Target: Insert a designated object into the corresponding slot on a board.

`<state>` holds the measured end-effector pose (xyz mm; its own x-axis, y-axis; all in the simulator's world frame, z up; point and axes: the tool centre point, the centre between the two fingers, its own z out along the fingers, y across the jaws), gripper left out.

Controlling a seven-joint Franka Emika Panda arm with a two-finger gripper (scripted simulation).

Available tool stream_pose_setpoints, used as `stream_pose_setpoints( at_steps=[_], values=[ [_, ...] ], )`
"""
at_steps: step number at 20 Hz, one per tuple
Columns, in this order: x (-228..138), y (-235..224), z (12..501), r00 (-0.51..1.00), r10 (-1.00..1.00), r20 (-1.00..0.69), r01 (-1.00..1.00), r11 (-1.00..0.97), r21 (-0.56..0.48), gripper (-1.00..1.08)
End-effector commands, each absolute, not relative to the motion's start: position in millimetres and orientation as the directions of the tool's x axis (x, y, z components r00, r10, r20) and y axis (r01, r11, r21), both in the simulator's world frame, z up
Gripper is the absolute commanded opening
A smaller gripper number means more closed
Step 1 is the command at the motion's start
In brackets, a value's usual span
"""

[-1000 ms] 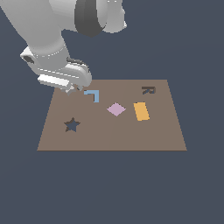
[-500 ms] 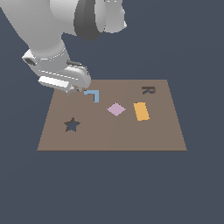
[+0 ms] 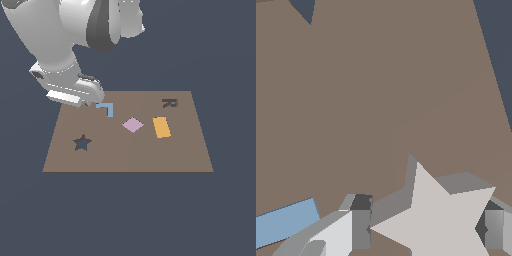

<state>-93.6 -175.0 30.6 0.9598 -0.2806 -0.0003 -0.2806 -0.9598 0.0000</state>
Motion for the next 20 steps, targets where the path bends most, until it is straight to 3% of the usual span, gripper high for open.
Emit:
stream_pose_setpoints(
  at_steps=[1,20],
  values=[
    [-93.5,-175.2,29.9,0.96,-0.281,0.0,-0.281,-0.96,0.0,-1.0],
    [-85.7,-181.7,31.4,0.984,-0.179,0.001,-0.179,-0.984,0.0,-1.0]
  ],
)
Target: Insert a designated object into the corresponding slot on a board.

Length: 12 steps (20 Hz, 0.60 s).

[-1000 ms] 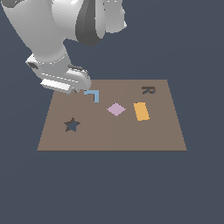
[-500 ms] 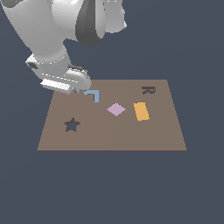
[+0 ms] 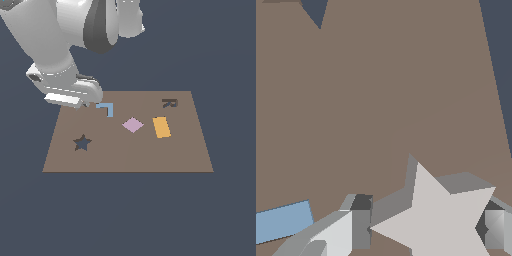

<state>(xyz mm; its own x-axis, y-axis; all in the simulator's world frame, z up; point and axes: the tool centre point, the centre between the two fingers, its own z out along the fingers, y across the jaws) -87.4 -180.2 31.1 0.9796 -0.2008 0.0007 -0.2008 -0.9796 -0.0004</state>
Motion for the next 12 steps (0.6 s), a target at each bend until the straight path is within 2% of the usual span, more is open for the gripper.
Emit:
stream_pose_setpoints(
  at_steps=[1,12],
  values=[
    [-84.3,-182.8,31.5,0.987,-0.161,0.001,-0.161,-0.987,0.0,-1.0],
    [-58.6,-197.1,33.3,0.99,0.143,0.001,0.143,-0.99,0.0,-1.0]
  ],
)
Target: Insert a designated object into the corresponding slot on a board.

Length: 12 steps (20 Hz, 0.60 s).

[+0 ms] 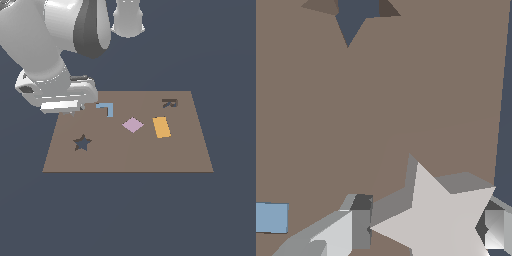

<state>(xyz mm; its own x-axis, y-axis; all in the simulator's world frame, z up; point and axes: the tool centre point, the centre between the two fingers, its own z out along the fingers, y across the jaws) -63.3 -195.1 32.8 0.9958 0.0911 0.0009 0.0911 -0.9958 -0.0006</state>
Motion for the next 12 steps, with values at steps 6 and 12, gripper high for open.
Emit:
stream_pose_setpoints(
  at_steps=[6,12],
  values=[
    [-35.1,-202.4,34.8,0.924,0.381,0.001,0.381,-0.924,-0.001,-1.0],
    [-9.2,-201.0,36.4,0.792,0.611,0.002,0.611,-0.792,-0.001,-1.0]
  ],
)
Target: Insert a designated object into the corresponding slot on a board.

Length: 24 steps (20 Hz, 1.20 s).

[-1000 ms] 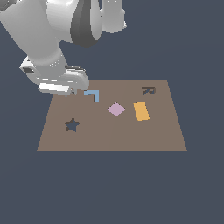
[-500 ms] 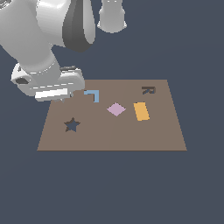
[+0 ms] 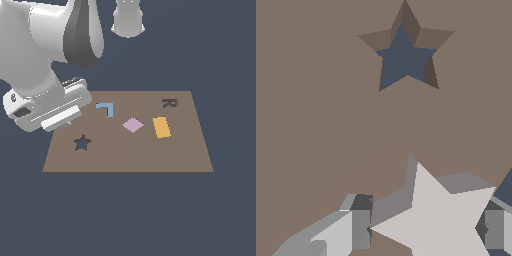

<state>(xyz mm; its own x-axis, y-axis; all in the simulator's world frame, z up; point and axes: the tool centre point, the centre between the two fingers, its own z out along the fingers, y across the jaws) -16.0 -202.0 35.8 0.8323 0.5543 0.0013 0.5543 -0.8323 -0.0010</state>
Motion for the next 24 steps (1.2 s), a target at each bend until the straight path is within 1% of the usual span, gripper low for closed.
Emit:
stream_pose_setpoints(
  at_steps=[1,6,11,18,24],
  values=[
    [-4.9,-200.1,36.6,0.763,0.646,0.002,0.646,-0.763,-0.001,-1.0],
    [16.0,-192.1,37.9,0.598,0.801,0.002,0.801,-0.598,-0.001,-1.0],
    [33.0,-180.6,38.9,0.42,0.907,0.002,0.907,-0.42,-0.002,-1.0],
    [48.1,-163.9,40.0,0.209,0.978,0.002,0.978,-0.209,-0.002,-1.0],
    [54.6,-152.5,40.5,0.081,0.997,0.002,0.997,-0.081,-0.003,-1.0]
  ],
)
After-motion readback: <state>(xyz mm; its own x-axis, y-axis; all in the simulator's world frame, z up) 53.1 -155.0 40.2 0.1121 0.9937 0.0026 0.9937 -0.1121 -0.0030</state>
